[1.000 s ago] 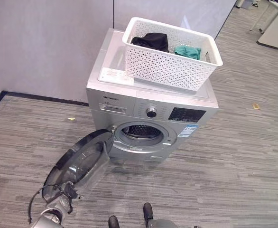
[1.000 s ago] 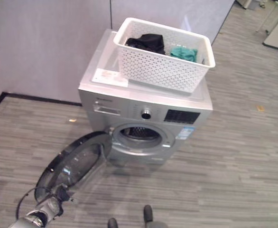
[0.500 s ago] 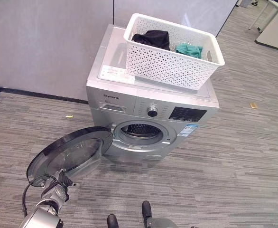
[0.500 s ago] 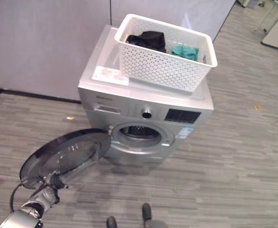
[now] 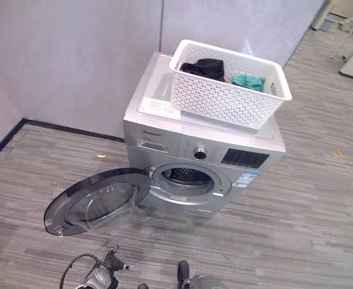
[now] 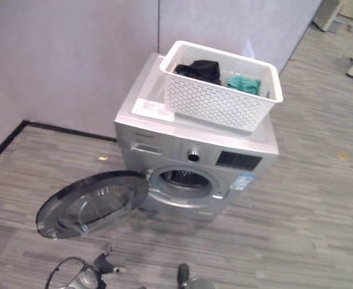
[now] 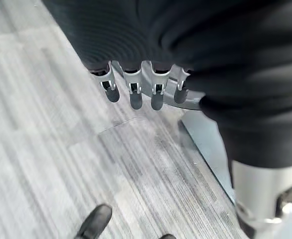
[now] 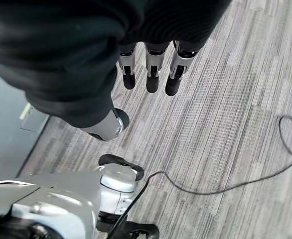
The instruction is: Grab the laundry basket,head to the washer,open it,put in the laundry and shut it.
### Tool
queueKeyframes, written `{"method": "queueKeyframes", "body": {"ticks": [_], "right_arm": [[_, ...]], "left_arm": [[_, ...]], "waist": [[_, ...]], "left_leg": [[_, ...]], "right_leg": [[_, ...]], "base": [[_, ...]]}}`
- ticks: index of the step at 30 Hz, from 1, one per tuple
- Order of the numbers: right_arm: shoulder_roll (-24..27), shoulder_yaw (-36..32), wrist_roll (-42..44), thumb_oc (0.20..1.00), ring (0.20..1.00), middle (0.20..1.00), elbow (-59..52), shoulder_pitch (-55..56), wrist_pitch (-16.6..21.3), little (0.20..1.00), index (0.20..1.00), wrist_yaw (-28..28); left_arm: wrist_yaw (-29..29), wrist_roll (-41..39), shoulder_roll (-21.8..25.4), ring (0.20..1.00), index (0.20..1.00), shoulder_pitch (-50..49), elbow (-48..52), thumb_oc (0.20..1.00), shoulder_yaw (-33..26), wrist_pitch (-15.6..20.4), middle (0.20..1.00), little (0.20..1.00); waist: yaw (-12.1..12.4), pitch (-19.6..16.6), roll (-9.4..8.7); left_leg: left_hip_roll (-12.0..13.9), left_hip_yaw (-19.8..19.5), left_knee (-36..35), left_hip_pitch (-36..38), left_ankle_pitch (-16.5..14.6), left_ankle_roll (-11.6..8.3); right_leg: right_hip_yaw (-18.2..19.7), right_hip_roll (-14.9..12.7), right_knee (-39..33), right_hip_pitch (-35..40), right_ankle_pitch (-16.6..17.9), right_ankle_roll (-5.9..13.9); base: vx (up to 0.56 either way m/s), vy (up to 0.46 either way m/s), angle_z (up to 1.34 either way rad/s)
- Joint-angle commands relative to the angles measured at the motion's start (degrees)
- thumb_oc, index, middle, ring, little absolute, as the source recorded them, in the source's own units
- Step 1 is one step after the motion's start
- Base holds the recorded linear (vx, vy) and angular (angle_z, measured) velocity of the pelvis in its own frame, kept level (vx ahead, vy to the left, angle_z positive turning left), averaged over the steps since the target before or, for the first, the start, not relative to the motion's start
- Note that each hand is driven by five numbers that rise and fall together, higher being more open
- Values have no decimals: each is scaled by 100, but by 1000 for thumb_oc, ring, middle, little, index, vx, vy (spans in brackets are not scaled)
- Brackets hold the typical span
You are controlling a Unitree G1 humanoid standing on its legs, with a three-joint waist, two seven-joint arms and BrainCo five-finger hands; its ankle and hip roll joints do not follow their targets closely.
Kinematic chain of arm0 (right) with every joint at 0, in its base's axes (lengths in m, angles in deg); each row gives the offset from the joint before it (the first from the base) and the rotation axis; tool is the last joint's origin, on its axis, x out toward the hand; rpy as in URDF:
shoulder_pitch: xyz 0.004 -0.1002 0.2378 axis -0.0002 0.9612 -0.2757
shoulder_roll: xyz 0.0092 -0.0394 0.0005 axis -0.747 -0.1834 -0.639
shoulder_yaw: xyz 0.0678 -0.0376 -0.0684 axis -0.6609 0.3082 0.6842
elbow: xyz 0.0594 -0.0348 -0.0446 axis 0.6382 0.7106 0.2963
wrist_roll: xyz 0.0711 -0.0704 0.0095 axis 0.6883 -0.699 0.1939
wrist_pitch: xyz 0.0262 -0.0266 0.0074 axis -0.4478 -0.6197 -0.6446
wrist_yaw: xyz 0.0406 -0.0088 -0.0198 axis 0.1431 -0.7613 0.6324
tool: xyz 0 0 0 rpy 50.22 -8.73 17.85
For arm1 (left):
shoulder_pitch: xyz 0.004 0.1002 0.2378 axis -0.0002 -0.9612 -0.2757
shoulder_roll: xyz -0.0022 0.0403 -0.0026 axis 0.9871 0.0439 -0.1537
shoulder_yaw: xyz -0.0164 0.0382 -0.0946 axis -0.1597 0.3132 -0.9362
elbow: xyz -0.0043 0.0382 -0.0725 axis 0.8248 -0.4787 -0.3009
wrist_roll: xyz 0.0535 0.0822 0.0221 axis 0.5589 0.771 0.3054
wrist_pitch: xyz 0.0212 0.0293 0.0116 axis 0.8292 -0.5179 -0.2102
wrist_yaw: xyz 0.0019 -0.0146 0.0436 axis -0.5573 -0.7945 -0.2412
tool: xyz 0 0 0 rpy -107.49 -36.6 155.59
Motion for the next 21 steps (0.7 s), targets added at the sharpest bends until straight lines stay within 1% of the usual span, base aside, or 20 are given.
{"method": "queueKeyframes", "body": {"ticks": [1,2,3,4,5,6,7,8,10,11,12,13,14,15,17,18,19,21], "right_arm": [[305,-228,301,1000,1000,1000,305,-58,-76,1000,1000,34],[364,-272,399,1000,1000,1000,337,-77,-104,1000,1000,62],[415,-334,573,1000,1000,1000,325,-140,-114,1000,1000,60],[511,-328,582,1000,1000,1000,298,-235,-151,1000,1000,59],[509,-329,581,1000,1000,1000,298,-238,-152,1000,1000,59],[544,-297,567,1000,1000,1000,285,-289,-167,1000,1000,53],[580,-242,540,1000,1000,1000,248,-338,-141,1000,1000,26],[585,-193,527,1000,1000,1000,208,-367,-128,1000,1000,27],[600,-34,488,1000,1000,1000,-21,-454,-76,1000,1000,36],[613,28,503,1000,1000,1000,-201,-450,-33,1000,1000,43],[634,69,513,1000,1000,1000,-333,-448,0,1000,1000,49],[657,89,534,1000,1000,1000,-437,-467,16,1000,1000,77],[657,89,534,1000,1000,1000,-437,-467,16,1000,1000,77],[652,105,623,1000,1000,1000,-603,-498,19,1000,1000,179],[662,77,642,1000,1000,1000,-861,-491,55,1000,1000,206],[679,44,626,1000,1000,1000,-924,-510,50,1000,1000,246],[678,44,626,1000,1000,1000,-926,-508,48,1000,1000,246],[676,18,691,1000,1000,1000,-1294,-490,45,1000,1000,317]], "left_arm": [[-242,-241,-185,1000,1000,355,-258,1000,163,191,1000,1000],[-279,-261,-182,1000,1000,321,-257,1000,153,174,1000,1000],[-297,-349,-169,1000,1000,341,-272,1000,122,143,1000,1000],[-316,-383,-186,1000,1000,298,-332,1000,99,127,1000,1000],[-316,-383,-184,1000,1000,301,-333,1000,99,127,1000,1000],[-326,-393,-190,1000,1000,278,-381,1000,93,126,1000,1000],[-329,-443,-186,1000,1000,251,-434,1000,44,132,1000,1000],[-319,-470,-173,1000,1000,235,-447,1000,35,141,1000,1000],[-283,-495,-109,1000,1000,212,-507,1000,7,174,1000,1000],[-252,-508,-95,1000,1000,222,-536,1000,7,185,1000,1000],[-248,-537,-83,1000,1000,233,-569,1000,10,198,1000,1000],[-252,-555,-67,1000,1000,237,-565,1000,20,196,1000,1000],[-252,-555,-67,1000,1000,237,-565,1000,20,196,1000,1000],[-263,-538,2,1000,1000,193,-574,1000,-32,192,1000,1000],[-287,-450,32,1000,1000,137,-615,1000,-108,200,1000,1000],[-317,-359,64,1000,1000,30,-690,1000,-177,193,1000,1000],[-317,-358,65,1000,1000,29,-690,1000,-176,193,1000,1000],[-324,-253,141,1000,1000,-119,-701,1000,-304,184,1000,1000]], "waist": [[-99,-252,118],[-84,-215,125],[-44,-102,134],[37,-8,150],[29,-25,132],[76,13,160],[139,12,153],[195,37,162],[366,33,195],[435,40,248],[513,72,300],[550,77,338],[550,77,338],[560,16,361],[576,-127,333],[610,-262,300],[623,-259,293],[665,-262,260]], "left_leg": [[-95,-38,2075,-718,26,-77],[-1,-81,2602,-916,251,-200],[106,-141,3301,-1177,513,-329],[128,-289,3789,-1483,786,-342],[108,-290,3762,-1498,816,-340],[119,-341,3656,-1671,816,-296],[83,-391,3278,-1897,795,-228],[86,-424,3138,-2027,764,-210],[19,-657,2083,-2231,843,-162],[15,-847,1585,-2353,1144,-236],[-50,-1114,1122,-2526,1409,-319],[-100,-1287,1016,-2647,1579,-399],[-100,-1287,1016,-2647,1579,-399],[-61,-1276,1018,-2499,1515,-401],[-131,-1221,1059,-2298,1369,-306],[-170,-1067,1082,-2137,1206,-203],[-172,-1051,1084,-2129,1198,-199],[-164,-818,1053,-1927,1024,-60]], "right_leg": [[201,315,813,-210,-604,-31],[215,357,769,-63,-616,-116],[258,414,766,65,-639,-221],[348,433,748,213,-701,-305],[343,414,743,193,-691,-303],[414,408,729,262,-734,-298],[538,346,699,321,-756,-263],[635,350,701,371,-781,-252],[909,378,708,457,-894,-179],[1037,428,707,541,-984,-178],[1193,468,708,644,-1079,-174],[1293,464,712,708,-1130,-170],[1293,464,712,708,-1130,-170],[1426,366,753,801,-1271,-93],[1495,151,770,879,-1312,23],[1573,-50,927,885,-1356,134],[1587,-58,935,886,-1365,137],[1668,-205,1440,695,-1337,276]], "base": [[90,-182,36],[31,-116,20],[65,-138,7],[30,-87,-10],[53,-11,-18],[73,42,-44],[129,61,-42],[181,86,-50],[248,115,-43],[312,124,-55],[305,101,-57],[202,61,-35],[264,100,-52],[292,142,-63],[437,237,-76],[354,203,-62],[350,203,-55],[239,140,-76]]}}
